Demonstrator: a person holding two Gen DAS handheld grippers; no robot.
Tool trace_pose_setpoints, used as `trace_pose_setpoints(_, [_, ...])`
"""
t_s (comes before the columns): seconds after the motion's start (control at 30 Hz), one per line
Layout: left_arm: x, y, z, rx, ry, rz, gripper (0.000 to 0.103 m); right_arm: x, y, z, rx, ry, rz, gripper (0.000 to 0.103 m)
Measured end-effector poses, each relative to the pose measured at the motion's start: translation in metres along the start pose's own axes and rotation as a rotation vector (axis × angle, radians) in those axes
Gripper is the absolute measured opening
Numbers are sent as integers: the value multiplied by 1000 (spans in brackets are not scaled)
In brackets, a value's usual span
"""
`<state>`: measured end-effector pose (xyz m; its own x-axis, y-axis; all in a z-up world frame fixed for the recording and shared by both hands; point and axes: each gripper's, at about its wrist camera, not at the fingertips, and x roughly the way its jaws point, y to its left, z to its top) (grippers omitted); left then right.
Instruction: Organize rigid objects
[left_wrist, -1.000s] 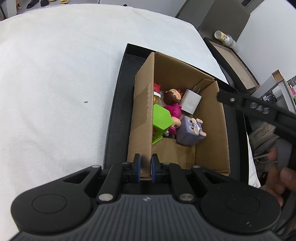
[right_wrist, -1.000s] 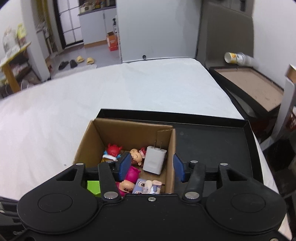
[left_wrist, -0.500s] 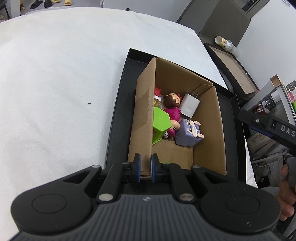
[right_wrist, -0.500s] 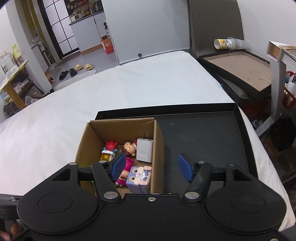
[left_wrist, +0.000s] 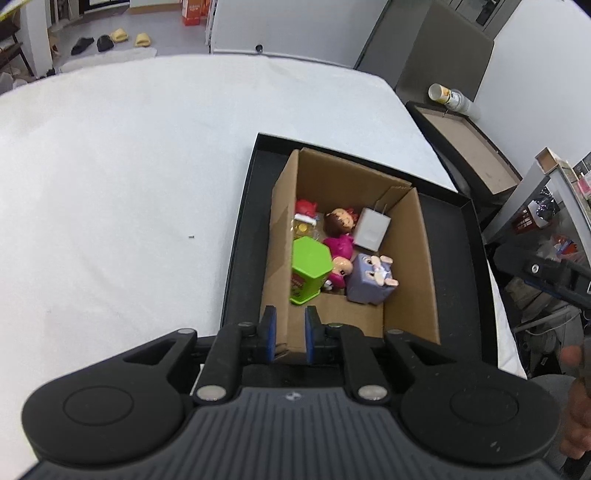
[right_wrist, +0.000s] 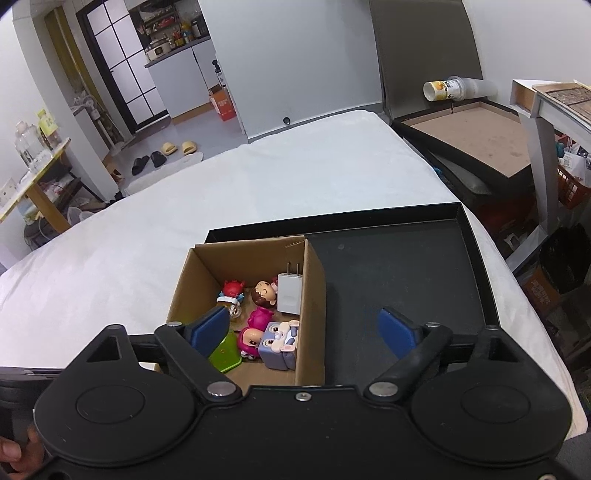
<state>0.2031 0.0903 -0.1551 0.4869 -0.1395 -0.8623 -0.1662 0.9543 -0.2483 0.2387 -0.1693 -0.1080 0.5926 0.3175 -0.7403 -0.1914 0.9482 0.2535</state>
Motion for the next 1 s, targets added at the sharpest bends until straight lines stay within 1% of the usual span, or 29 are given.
trace_pose_setpoints(0.1, [-14, -9, 1, 0, -22, -4, 14, -9, -5, -1, 12, -11, 13, 98])
trace_pose_setpoints(0.13, [-18, -13, 1, 2, -31, -6, 15, -11, -6, -1, 14, -15, 14, 99])
trace_pose_setpoints(0.23, [-30, -23, 0, 12, -60, 8, 21, -21, -9, -3, 17, -24, 9, 103])
trace_pose_setpoints(0.33, [-43, -31, 2, 9, -86, 16, 29, -29, -12, -3, 26, -32, 20, 103])
trace_pose_setpoints(0.4, [-52, -35, 3, 0, -106, 15, 40, -35, -14, -4, 31, -35, 27, 103])
trace_pose_setpoints(0.43, [-57, -37, 3, -2, -116, 20, 43, -39, -14, -4, 30, -37, 31, 103])
trace_pose_setpoints(0.5, [-67, -42, 3, 1, -138, 34, 55, -46, -15, -3, 30, -41, 36, 103])
trace_pose_setpoints(0.53, [-71, -44, 2, 4, -147, 39, 58, -49, -16, -3, 32, -45, 39, 103])
trace_pose_setpoints(0.6, [-79, -48, 1, 7, -157, 40, 67, -57, -17, -2, 39, -61, 52, 103])
trace_pose_setpoints(0.63, [-83, -49, 1, 7, -164, 35, 68, -61, -18, -2, 40, -67, 61, 103])
trace_pose_setpoints(0.8, [-103, -62, -5, 35, -202, 35, 83, -78, -16, -2, 14, -90, 59, 103])
trace_pose_setpoints(0.9, [-114, -73, -11, 71, -225, 16, 89, -89, -16, -5, 9, -102, 67, 103])
trace_pose_setpoints(1.0, [-124, -82, -19, 92, -239, 4, 91, -99, -16, -9, 9, -108, 68, 103])
